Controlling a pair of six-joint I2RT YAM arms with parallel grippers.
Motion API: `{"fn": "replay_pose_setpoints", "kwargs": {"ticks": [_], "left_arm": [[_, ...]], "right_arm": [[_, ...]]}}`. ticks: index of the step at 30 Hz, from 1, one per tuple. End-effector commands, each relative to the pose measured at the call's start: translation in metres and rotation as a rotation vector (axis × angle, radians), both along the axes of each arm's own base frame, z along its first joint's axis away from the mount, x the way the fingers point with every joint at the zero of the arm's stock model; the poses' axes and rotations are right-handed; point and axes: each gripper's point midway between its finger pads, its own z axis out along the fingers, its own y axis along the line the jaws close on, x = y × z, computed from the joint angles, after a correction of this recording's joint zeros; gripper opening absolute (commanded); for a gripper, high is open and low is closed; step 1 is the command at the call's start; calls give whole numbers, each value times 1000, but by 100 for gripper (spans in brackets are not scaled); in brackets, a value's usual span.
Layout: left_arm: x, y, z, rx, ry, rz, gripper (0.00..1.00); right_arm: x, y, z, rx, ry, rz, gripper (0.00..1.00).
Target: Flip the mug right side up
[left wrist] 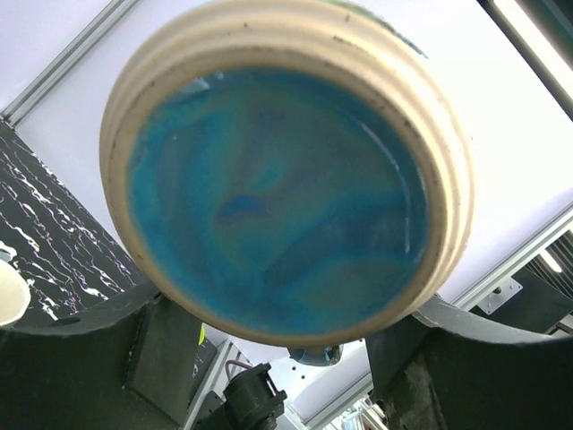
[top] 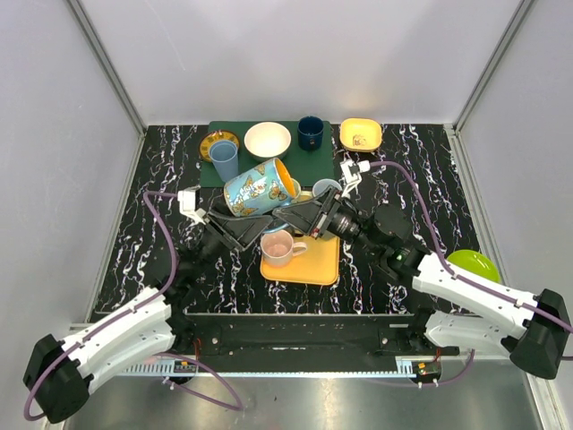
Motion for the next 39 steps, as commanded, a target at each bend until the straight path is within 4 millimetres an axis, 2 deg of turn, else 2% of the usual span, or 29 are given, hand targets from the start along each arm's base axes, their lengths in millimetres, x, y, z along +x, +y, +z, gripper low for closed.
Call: {"fn": "replay_pose_setpoints", "kwargs": {"ticks": [1,6,8,10,14,19,23,27,31,32,33,35,39], "left_arm": [[-14,9,63,-125,-152,-26,65],[-15,-4,69,-130,-170,-94,54],[-17,-5,73,-140,-181,-106,44],[-18,-7,76,-135,-191,-116,34],[-21,-7,79,-122,-206,-121,0],[-26,-11,77,-79,-217,-145,0],[-27,-3,71,-85,-197,-116,0],[-19,7,61,-67,-166,-27,0],[-16,17,57,-53,-165,36,0],[-18,20,59,-55,-178,47,0],[-17,22,58,-56,-175,61,0],[-18,25,59,-53,-183,71,0],[-19,29,60,-48,-193,95,0]], "right_arm": [[-22,-9,29,63,-110,60,0],[-22,-6,14,27,-97,70,0],[-22,-6,10,13,-92,72,0],[-24,-7,7,1,-94,76,0],[-24,-7,-1,-34,-88,75,0],[-26,-12,-6,-64,-94,66,0],[-26,-19,-6,-90,-112,40,0],[-26,-24,-4,-105,-127,23,0],[-29,-24,-1,-117,-142,32,22],[-29,-25,3,-112,-147,31,33],[-30,-25,3,-115,-154,37,37],[-30,-24,6,-118,-153,34,53],[-27,-24,5,-138,-149,26,66]]}}
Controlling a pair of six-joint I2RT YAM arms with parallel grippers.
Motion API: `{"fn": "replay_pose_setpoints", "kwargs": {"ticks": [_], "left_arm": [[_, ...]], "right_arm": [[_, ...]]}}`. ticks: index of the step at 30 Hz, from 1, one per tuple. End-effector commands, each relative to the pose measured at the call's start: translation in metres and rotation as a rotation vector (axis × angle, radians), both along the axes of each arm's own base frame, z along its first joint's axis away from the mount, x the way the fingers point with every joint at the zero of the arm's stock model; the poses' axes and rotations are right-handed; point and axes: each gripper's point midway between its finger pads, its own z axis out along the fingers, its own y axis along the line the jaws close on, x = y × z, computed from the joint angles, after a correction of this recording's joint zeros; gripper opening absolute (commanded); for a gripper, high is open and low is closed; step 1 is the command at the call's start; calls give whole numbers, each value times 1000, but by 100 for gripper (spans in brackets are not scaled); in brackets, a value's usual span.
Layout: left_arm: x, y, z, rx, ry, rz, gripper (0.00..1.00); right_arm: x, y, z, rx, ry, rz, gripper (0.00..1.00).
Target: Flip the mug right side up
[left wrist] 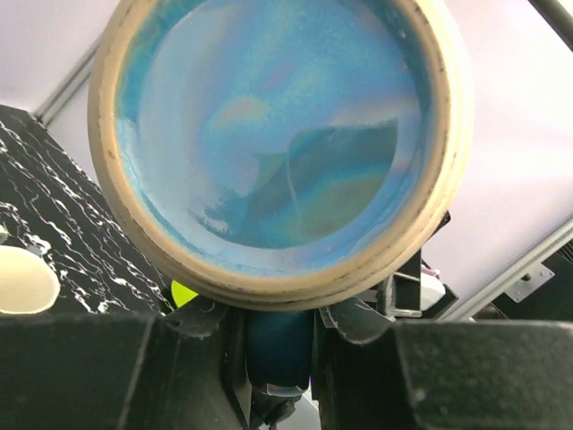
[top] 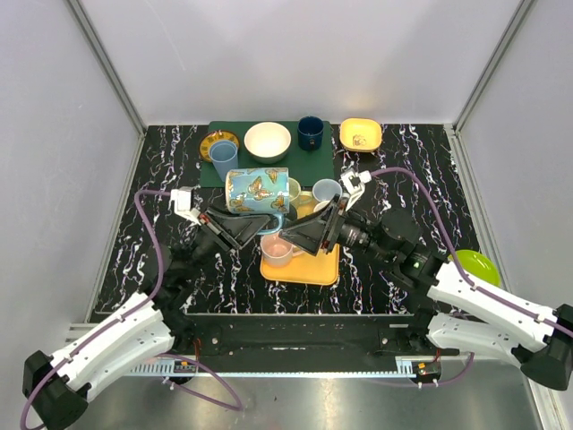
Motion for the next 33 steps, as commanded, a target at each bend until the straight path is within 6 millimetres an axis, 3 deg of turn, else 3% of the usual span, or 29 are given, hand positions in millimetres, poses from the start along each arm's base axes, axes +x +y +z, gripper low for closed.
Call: {"fn": "replay_pose_setpoints", "kwargs": {"ticks": [1,3,5,6,7,8,10,11,13,16,17,19,20,22,23,30,32,33], "left_arm": [[-11,27,54,-127,-170,91,0],[-8,32,57,-124,-171,128,0],[1,34,46,-62,-137,182,0],[10,41,48,-51,-112,242,0],[19,40,29,47,-81,283,0],[26,47,34,74,-64,341,0],[47,58,6,227,3,467,0],[53,63,7,262,18,508,0],[73,76,-19,396,94,627,0],[92,95,-33,497,143,757,0],[100,110,-30,512,169,841,0],[111,123,-46,630,206,911,0],[117,139,-42,650,231,994,0],[128,154,-59,776,277,1054,0],[134,173,-58,789,315,1123,0],[151,244,-77,857,508,1294,0],[163,262,-87,881,579,1327,0],[173,265,-104,917,634,1316,0]], "right_arm": [[-3,-7,33,39,-71,-8,67],[2,-7,29,9,-62,-31,68],[7,-11,34,-13,-64,-68,69],[14,-17,23,-75,-49,-119,69],[18,-22,21,-104,-43,-150,69],[21,-30,24,-130,-48,-185,68],[30,-52,13,-220,-53,-289,69],[29,-64,20,-220,-68,-323,68],[32,-81,13,-270,-83,-389,68],[31,-103,10,-285,-92,-451,68],[30,-110,11,-286,-99,-467,68],[29,-116,4,-302,-95,-481,68],[29,-121,3,-304,-96,-496,68],[29,-124,-4,-319,-93,-504,67],[29,-126,-6,-327,-95,-508,67],[31,-123,-16,-343,-113,-505,67],[34,-121,-20,-353,-122,-508,67],[34,-121,-22,-362,-123,-508,67]]}}
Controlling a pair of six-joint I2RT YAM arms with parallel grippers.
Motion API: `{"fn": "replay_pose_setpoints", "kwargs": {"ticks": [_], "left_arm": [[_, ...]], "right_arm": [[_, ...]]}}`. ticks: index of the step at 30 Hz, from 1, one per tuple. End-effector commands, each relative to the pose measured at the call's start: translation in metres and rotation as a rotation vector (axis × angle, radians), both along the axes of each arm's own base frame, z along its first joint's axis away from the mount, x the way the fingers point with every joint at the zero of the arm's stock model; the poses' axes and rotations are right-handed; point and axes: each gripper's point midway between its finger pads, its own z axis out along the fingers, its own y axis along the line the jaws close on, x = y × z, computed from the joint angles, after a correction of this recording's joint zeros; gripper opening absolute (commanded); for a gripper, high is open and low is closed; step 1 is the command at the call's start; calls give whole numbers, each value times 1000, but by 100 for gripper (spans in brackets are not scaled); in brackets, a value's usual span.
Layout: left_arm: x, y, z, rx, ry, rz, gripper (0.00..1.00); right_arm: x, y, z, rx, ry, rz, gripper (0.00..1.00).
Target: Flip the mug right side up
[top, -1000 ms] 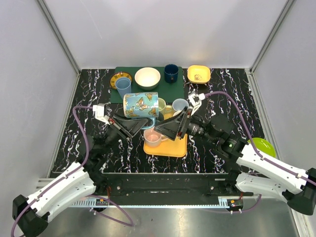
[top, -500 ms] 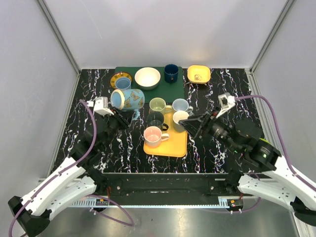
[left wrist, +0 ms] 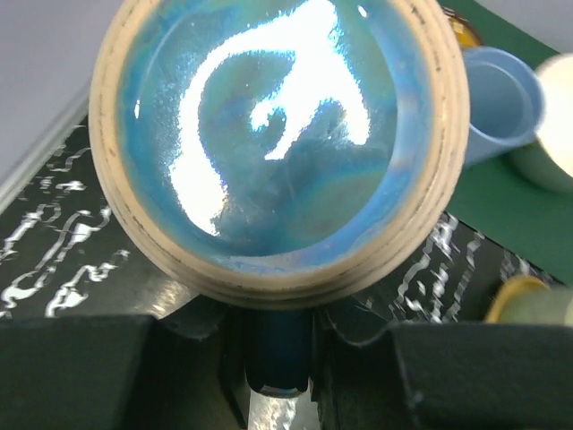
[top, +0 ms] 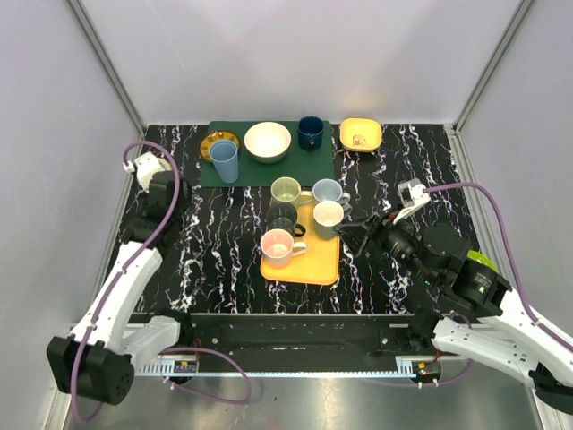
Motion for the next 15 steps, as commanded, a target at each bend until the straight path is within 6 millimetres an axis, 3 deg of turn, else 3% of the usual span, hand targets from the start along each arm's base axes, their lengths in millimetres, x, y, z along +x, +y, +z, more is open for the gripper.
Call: {"fn": "replay_pose_setpoints", "kwargs": {"ticks": [1,3,6,8,9,14,15], "left_arm": [[39,30,33,-17,-76,120,0],[57,40,6,-60,-11,143,0],[82,51,-21,-99,47,157,0],[95,61,-27,-115,62,171,0],[103,64,-42,-116,99,172,0],[136,76,-50,-82,122,164,0],[141,78,-62,-66,158,157,0]], "right_arm": [[10,-3,0,-25,-41,-41,67],[11,-2,0,-34,-45,-40,67],[11,-2,3,-37,-56,-40,67],[12,-4,4,-45,-62,-46,67],[13,-5,3,-48,-62,-51,67],[21,-9,-9,-105,-64,-92,68],[22,-9,-11,-112,-64,-99,68]]}}
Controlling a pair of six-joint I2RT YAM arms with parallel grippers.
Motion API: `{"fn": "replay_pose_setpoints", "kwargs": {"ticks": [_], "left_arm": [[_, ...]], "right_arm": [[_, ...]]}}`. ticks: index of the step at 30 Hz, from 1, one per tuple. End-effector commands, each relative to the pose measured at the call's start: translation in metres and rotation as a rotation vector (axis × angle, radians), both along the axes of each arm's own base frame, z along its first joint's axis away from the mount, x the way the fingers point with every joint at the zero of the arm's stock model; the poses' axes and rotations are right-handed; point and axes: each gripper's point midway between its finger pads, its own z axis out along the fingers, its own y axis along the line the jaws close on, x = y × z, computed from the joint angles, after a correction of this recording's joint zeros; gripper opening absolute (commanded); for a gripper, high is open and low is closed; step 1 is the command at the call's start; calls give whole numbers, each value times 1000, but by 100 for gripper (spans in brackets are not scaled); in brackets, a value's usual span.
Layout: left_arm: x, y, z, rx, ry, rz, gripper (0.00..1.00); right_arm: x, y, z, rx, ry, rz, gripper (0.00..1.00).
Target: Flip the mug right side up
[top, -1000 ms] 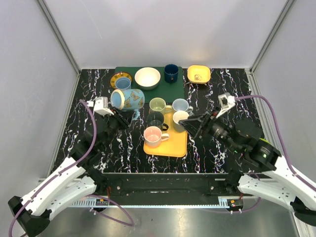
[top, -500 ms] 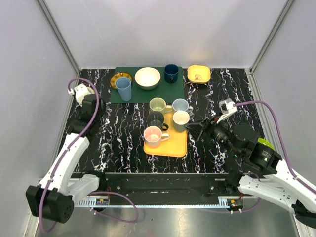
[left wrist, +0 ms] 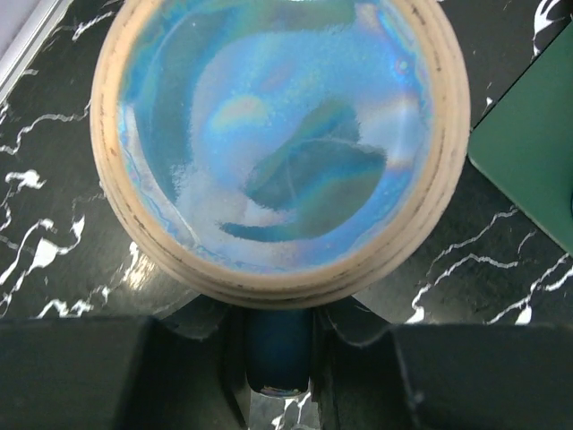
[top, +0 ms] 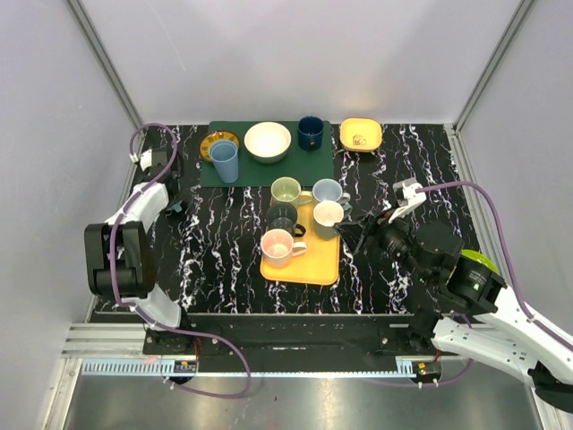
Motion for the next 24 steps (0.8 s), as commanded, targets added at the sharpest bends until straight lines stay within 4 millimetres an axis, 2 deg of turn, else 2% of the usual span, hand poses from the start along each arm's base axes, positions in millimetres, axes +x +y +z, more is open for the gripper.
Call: {"fn": "replay_pose_setpoints", "kwargs": {"ticks": [1,3,4,7,10,17,22,24], "left_arm": [[75,9,67,51,-252,-29,0],[82,11,54,63,-220,-33,0],[88,11,56,65,-226,-36,0],[97,10,43,61,-196,-49,0],[101,8,28,50,-164,-63,0],[98,7,1,67,-65,-87,0],[97,3,-4,66,-40,-113,0],[94,3,-4,62,-28,-111,6]], "right_arm": [[13,-7,1,-38,-40,-66,68],[16,-7,-3,-51,-39,-79,68],[17,-6,-5,-66,-39,-78,68],[22,-3,-10,-98,-40,-84,68],[27,2,-15,-124,-39,-87,69],[32,8,-16,-140,-36,-87,69],[32,8,-17,-133,-32,-93,69],[32,7,-17,-129,-27,-95,70]]}}
